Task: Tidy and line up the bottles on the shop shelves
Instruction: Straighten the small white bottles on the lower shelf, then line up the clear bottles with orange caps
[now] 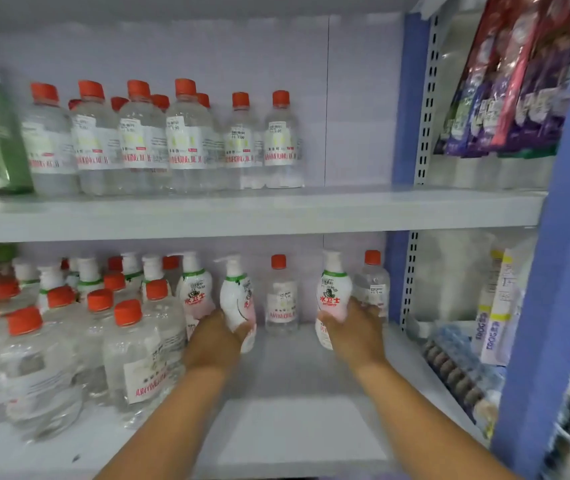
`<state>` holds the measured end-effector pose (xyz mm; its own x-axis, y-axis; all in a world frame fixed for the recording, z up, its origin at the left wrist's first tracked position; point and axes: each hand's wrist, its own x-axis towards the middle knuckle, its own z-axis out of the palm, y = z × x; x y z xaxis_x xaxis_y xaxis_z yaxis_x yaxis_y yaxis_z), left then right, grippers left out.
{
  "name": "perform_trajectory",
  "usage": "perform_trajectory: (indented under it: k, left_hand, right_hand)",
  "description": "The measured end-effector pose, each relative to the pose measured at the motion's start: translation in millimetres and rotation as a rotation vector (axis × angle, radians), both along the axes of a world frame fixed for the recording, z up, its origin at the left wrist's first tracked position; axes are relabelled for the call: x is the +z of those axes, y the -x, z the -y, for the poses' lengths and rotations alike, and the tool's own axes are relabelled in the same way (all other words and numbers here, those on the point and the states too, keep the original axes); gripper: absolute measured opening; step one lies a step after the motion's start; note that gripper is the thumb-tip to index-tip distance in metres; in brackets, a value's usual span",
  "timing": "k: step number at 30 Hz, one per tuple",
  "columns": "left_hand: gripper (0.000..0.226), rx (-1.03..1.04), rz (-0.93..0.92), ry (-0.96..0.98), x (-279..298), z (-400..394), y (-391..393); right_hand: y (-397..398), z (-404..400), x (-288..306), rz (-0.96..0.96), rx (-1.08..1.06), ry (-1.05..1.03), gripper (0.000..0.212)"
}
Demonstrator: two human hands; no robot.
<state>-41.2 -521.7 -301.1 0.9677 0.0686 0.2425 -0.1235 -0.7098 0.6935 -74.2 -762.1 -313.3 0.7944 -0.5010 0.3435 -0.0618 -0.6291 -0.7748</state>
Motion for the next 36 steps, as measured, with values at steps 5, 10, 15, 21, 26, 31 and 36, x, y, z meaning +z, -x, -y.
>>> perform_trajectory:
  k: [5, 10, 15, 21, 26, 31, 36]
  left_hand:
    - [0.03, -0.035, 0.049, 0.189, -10, 8, -26]
    - [0.022, 0.042, 0.16, 0.305, -21, 14, -34]
    - [0.022, -0.098, 0.353, 0.234, -21, 42, -24]
    - [0.051, -0.264, 0.097, 0.281, -23, 77, -37]
    - [0.066, -0.225, 0.103, 0.371, -25, 80, -56]
    - [0.06, -0.264, 0.091, 0.327, -20, 68, -41]
    - [0.072, -0.337, -0.002, 0.334, -15, 32, 5]
  right_hand:
    - [-31, -1, -2, 0.015, 0.021, 0.081, 0.048]
    - [-22, 9, -5, 0.222, -0.131, 0.057, 0.042]
    - [-19, 38, 2, 0.409, -0.468, 0.077, 0.064]
    - [-38, 52, -10, 0.279, -0.36, 0.019, 0.094]
    - [-47, 56, -14, 0.331, -0.385, 0.057, 0.07]
    - [-27, 46, -6, 0.19, -0.169, -0.126, 0.051]
    - [33, 31, 6, 0.043, 0.014, -0.173, 0.058]
